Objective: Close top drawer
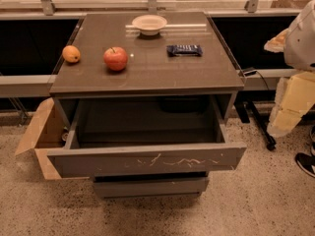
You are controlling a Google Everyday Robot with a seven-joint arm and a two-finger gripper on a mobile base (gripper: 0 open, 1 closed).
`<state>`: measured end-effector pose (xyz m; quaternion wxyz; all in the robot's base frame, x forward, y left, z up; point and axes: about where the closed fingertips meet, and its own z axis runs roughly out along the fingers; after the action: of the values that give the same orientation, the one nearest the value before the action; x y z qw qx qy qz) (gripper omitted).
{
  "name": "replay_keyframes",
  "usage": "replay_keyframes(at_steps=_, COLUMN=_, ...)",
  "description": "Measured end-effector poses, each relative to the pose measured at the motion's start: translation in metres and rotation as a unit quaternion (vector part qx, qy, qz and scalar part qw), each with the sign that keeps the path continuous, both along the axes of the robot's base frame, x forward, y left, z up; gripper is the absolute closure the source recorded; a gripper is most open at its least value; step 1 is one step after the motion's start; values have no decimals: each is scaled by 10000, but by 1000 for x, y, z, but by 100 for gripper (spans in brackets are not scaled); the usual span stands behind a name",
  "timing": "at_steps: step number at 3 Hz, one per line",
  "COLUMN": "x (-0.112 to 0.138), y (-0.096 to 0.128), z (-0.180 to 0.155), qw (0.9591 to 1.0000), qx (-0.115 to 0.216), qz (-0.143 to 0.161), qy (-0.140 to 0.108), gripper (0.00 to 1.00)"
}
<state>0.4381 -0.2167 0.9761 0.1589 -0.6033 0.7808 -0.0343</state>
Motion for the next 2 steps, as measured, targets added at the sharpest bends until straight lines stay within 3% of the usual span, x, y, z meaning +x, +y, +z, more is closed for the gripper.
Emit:
replay_keyframes(at_steps=1, x=0, y=0, z=0, qw=10000, qx=1, qz=0, qy=0, gripper=0)
replay_keyframes(at_steps=2, x=-2, y=9, z=-25, qw=9996, qx=254, qz=79, qy=121, gripper=0)
